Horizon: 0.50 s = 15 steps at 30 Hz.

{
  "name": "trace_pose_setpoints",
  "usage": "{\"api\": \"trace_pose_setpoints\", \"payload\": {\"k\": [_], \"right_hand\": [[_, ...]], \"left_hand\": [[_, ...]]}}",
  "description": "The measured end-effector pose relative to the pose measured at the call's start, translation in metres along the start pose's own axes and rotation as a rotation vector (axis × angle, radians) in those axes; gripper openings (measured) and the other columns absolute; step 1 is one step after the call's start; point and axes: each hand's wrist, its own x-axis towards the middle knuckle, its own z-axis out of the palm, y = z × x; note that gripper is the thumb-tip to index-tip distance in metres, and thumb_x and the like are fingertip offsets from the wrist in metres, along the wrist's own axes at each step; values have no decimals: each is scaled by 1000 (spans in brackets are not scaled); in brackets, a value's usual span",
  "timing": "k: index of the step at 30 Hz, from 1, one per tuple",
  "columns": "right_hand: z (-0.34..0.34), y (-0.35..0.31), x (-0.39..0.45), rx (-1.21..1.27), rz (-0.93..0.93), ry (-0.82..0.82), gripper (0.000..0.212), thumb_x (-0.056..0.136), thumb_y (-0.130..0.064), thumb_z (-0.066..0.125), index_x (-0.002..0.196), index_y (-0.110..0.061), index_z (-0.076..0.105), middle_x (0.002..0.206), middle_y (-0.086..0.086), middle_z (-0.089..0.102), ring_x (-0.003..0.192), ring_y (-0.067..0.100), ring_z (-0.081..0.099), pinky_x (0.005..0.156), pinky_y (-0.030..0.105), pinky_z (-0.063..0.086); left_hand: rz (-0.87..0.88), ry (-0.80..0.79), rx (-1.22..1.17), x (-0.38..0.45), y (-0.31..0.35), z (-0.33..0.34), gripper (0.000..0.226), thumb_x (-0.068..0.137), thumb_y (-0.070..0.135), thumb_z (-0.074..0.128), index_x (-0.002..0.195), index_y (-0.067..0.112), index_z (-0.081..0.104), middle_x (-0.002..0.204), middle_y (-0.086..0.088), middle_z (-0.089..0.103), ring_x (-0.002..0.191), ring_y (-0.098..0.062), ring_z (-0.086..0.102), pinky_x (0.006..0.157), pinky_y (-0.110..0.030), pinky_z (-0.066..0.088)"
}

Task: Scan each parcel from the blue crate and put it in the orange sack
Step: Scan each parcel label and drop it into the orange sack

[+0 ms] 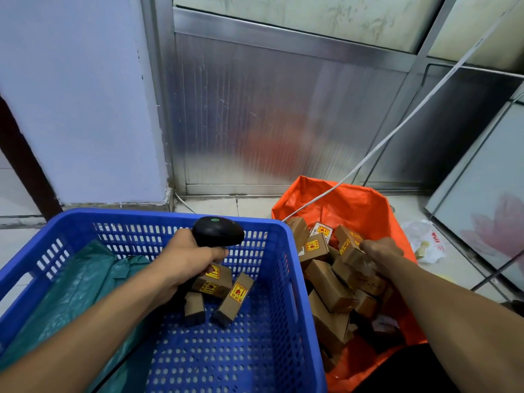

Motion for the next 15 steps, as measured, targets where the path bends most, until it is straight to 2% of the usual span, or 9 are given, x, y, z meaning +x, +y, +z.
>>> {"api": "trace_pose_setpoints", "payload": {"k": [3, 7, 11, 13, 15], "right_hand": [[5, -8, -5, -111, -62, 5, 59, 94, -45, 59, 128, 3, 54, 145, 29, 36, 126, 49, 42, 107, 50, 42], [13, -20, -18, -237, -243, -9, 58, 95, -54, 54, 126, -4, 54, 147, 23, 32, 126, 46, 42, 103, 51, 41], [19, -30, -32, -258, -473, 21, 33, 92, -36, 56, 115, -12, 60, 133, 17, 42, 112, 38, 51, 98, 52, 47], [22, -41, -45, -220, -652, 64, 27, 95, -28, 57, 114, -12, 64, 125, 12, 50, 102, 28, 55, 92, 45, 50], [29, -56, -63, -214, -828, 69, 17, 97, -24, 56, 105, -13, 67, 114, 5, 55, 92, 20, 55, 82, 38, 50]], "left_hand": [[3, -6, 6, 0, 0, -1, 12, 84, 6, 77, 93, 12, 72, 96, -21, 76, 73, -23, 64, 75, -38, 52], [10, -22, 15, -1, 0, -2, 13, 85, 3, 75, 95, 10, 72, 97, -21, 75, 73, -22, 63, 72, -36, 51], [10, -22, 3, 0, 0, -5, 11, 86, 3, 74, 95, 9, 72, 88, -17, 73, 67, -18, 61, 65, -31, 49], [1, -12, -6, 1, 1, -8, 12, 85, 3, 75, 95, 9, 72, 83, -14, 71, 65, -18, 61, 64, -32, 49], [-12, 4, -25, 3, 2, -14, 12, 84, 1, 74, 95, 6, 71, 76, -11, 69, 60, -17, 58, 60, -31, 49]]}}
